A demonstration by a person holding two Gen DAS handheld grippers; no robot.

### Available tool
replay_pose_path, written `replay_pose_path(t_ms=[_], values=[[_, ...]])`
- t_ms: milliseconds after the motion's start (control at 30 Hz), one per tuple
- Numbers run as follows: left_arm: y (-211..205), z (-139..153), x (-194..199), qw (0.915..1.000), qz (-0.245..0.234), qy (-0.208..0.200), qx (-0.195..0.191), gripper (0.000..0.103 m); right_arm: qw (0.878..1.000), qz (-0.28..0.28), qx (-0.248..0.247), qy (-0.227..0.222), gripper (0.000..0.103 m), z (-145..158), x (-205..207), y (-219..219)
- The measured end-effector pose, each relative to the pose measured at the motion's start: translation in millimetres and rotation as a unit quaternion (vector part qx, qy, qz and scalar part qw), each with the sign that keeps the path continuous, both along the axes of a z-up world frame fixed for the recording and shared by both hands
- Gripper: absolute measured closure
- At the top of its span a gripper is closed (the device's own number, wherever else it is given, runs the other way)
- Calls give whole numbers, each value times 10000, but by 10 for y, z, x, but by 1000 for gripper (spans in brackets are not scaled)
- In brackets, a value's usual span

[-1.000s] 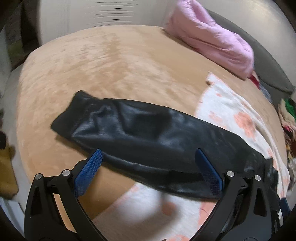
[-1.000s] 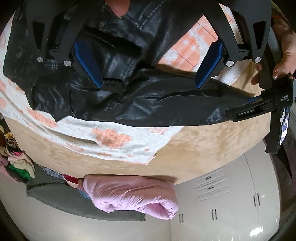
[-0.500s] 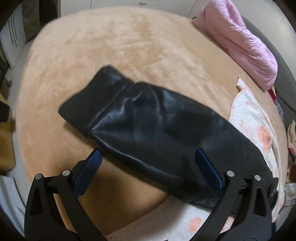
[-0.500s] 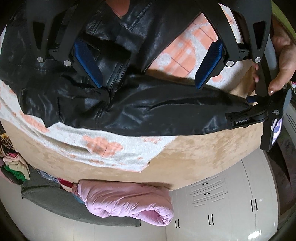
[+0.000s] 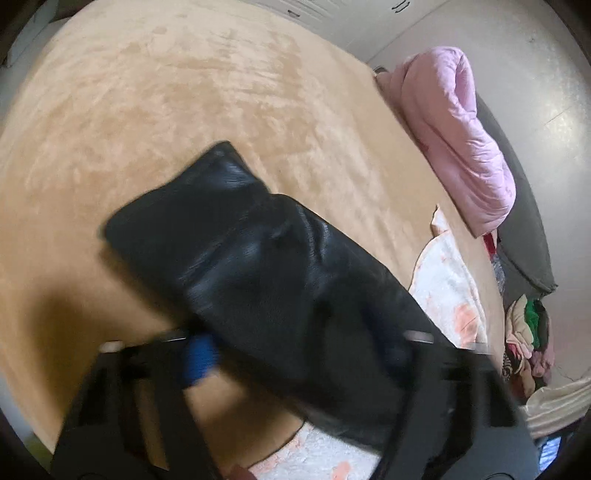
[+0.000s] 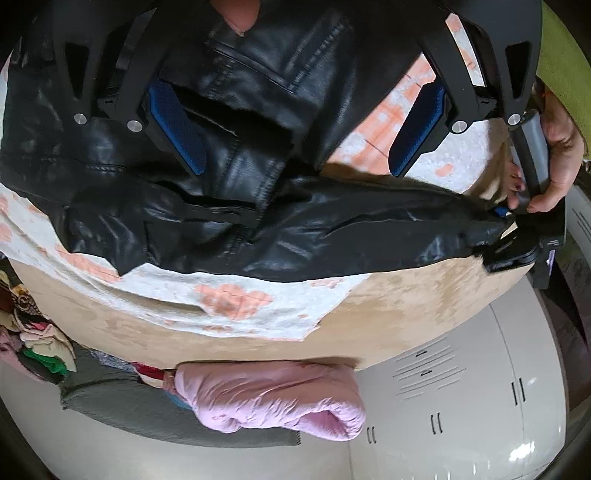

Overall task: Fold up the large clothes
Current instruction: 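Move the left tool to the other sleeve cuff lying on the bed, then grasp the sleeve cuff with the left tool and lift it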

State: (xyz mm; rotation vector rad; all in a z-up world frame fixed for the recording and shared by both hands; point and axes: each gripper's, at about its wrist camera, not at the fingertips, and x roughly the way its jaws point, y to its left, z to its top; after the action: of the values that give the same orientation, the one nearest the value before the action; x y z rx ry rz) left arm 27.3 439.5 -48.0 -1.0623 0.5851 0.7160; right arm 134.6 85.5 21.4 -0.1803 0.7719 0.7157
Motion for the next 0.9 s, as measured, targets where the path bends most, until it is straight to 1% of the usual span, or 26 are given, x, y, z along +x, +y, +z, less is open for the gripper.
replay_pose_path(t_ms=[33,67,133,167,200,233,267,333,467,533,633,733,900], values=[[1,17,-11,9999,-19,-102,-1,83,10000,-51,41,16,4,7,-3,-66],[3,27,-8,9998,-41,-199,-29,89,9999,-85,66,30,4,12,-1,-106],[-14,75,21,9993,-148,-340,-23,92,9997,-195,125,54,4,20,2,-223],[-44,129,41,9991,-223,-368,65,93,9995,-250,157,75,4,24,5,-281],[-87,190,60,9983,-324,-459,150,98,9994,-290,181,92,4,27,5,-322],[-110,225,74,9979,-377,-479,216,98,9990,-361,225,119,4,38,6,-401],[-180,318,105,9969,-490,-446,430,98,9988,-400,247,131,4,47,7,-441],[-270,410,143,9947,-642,-440,674,99,9983,-489,296,132,4,74,-3,-556],[-487,619,217,9875,-952,-575,1118,101,9968,-693,392,81,4,137,-18,-807],[-586,701,252,9837,-1115,-649,1249,102,9960,-794,412,55,4,170,-28,-916],[-770,827,336,9775,-1361,-619,1490,102,9943,-964,461,18,4,213,-27,-1098],[-912,903,388,9727,-1519,-619,1642,102,9920,-1134,555,13,4,243,-12,-1275],[-1183,1051,527,9619,-1856,-608,1911,102,9883,-1352,711,-21,4,312,-8,-1539]])
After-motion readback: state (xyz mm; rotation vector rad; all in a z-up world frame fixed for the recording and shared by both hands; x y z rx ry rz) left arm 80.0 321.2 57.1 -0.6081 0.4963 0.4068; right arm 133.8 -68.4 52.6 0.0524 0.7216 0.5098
